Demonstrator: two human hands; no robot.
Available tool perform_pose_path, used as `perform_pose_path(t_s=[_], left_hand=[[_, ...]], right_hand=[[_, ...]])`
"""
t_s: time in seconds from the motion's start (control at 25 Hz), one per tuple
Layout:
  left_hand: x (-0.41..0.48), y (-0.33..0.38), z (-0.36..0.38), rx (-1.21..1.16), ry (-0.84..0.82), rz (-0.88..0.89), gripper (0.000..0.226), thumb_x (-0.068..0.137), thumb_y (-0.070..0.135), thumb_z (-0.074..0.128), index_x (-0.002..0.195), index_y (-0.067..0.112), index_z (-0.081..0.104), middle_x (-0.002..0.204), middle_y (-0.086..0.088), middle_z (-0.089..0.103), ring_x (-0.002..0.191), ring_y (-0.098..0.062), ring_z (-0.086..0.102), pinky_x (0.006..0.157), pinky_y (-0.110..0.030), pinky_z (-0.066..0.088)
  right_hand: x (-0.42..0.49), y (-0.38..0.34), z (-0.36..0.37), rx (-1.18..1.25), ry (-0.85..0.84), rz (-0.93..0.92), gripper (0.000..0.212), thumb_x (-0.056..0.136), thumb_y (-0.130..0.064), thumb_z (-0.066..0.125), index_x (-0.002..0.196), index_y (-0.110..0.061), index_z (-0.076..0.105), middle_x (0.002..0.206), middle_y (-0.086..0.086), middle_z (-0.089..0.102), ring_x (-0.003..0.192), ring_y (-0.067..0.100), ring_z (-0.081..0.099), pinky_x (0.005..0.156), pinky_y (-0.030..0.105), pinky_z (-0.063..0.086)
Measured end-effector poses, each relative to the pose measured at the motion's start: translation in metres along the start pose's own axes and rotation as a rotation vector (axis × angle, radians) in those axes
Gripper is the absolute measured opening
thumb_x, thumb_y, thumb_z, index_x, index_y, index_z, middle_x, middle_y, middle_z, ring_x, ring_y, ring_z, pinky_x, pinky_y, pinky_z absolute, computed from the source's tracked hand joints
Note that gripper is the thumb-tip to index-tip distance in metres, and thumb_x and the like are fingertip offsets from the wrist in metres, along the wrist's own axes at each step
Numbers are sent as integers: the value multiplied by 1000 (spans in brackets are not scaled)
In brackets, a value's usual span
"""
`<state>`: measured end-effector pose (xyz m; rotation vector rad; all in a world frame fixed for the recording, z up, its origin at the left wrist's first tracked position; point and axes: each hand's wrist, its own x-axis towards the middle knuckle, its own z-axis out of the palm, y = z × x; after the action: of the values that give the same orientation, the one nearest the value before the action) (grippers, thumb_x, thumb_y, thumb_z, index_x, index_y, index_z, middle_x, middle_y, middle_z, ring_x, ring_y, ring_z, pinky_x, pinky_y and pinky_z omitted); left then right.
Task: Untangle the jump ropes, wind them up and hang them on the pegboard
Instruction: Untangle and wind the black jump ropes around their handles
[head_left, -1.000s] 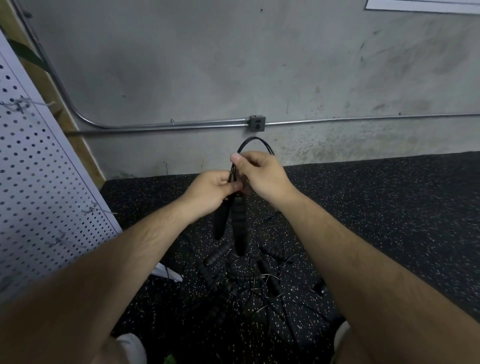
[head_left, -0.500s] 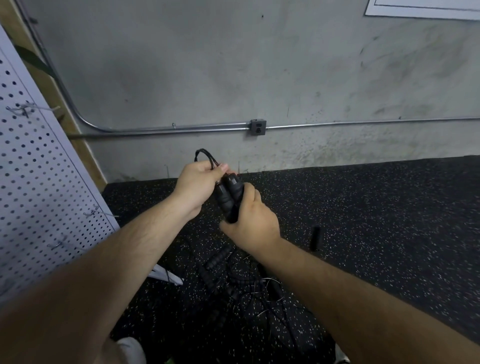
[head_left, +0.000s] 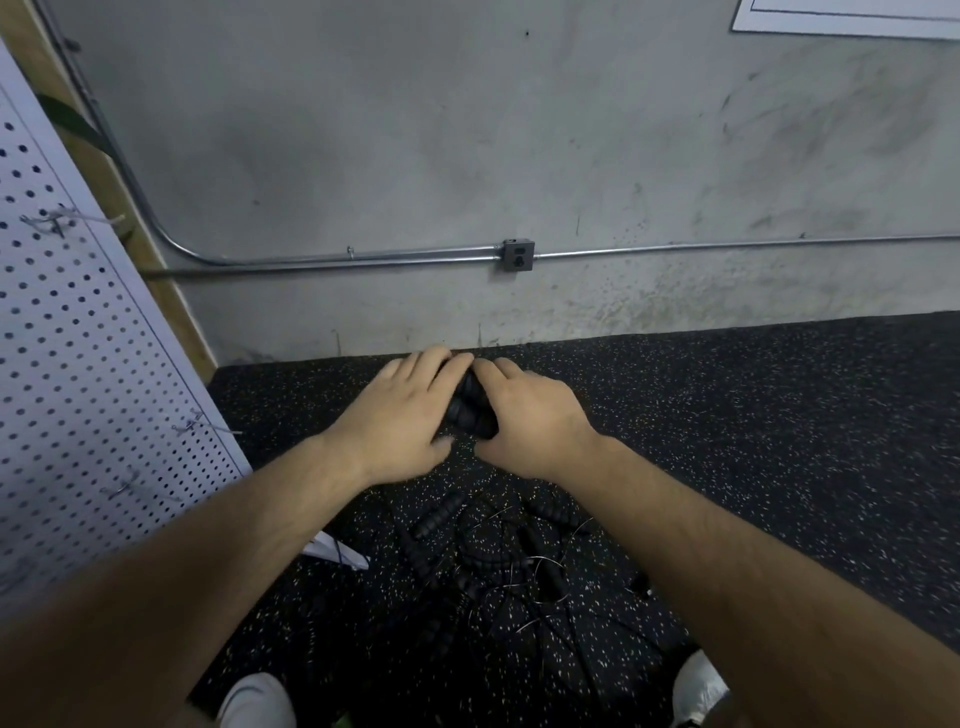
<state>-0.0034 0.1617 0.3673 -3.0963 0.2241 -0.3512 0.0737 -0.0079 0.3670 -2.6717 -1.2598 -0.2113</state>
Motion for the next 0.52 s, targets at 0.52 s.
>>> perform_pose_path(t_s=[0.52], left_hand=[[0, -27, 1, -31, 130, -121, 56, 74, 25, 63, 126, 11, 48, 116, -2, 49, 109, -21, 44, 93, -41, 49]], right_hand=[[14, -13, 0, 253, 155, 164, 64, 73, -34, 81, 124, -11, 50, 122, 4, 44, 85, 23, 59, 75, 33, 53]])
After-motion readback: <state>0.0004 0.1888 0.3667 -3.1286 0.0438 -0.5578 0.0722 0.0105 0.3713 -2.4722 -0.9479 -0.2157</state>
